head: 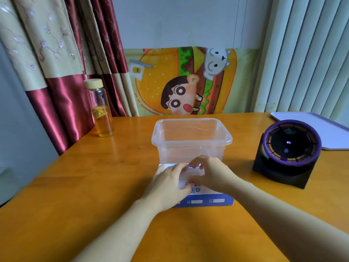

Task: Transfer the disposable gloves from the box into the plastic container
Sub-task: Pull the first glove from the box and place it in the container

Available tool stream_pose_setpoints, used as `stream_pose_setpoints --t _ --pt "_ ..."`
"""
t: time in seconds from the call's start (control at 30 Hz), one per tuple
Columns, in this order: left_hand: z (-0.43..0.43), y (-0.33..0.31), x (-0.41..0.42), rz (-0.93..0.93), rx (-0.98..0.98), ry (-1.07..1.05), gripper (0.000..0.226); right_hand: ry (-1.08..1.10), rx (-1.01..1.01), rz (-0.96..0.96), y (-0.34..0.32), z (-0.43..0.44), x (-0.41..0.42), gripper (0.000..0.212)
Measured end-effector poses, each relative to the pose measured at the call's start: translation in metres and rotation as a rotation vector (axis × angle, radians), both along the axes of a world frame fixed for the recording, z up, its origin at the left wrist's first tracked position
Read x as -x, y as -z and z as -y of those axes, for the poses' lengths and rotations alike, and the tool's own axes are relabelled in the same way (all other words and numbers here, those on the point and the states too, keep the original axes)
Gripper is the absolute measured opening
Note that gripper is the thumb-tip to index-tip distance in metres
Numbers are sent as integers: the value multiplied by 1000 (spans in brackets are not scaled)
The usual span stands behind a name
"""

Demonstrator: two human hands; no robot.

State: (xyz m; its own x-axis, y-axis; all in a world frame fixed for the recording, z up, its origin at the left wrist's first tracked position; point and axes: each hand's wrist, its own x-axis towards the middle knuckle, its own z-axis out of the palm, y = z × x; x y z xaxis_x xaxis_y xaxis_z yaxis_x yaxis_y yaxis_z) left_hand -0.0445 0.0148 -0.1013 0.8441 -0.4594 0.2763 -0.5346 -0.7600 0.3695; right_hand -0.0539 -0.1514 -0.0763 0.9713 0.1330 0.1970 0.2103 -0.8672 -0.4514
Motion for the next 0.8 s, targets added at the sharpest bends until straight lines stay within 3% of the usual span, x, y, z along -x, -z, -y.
stream_pose_setpoints --t 0.13,0.37,0.5,0.6,0.67,0.8 --pt "-2 2 -2 -18 -3 -47 65 48 -81 -1 4 -6 -1 13" --pt "-2 0 -3 -60 -23 -63 71 108 -277 57 7 9 -6 9" --pt "-2 -1 -3 -74 -23 -64 73 66 -268 41 0 11 -8 12" --pt "-3 0 -3 -92 -6 -62 80 -46 -120 46 0 -2 -8 27" --pt "-3 1 -4 -101 -4 -54 84 -49 -40 9 2 -11 -9 15" --pt "-3 0 -3 -111 -17 -69 86 -15 -270 72 8 -4 -11 7"
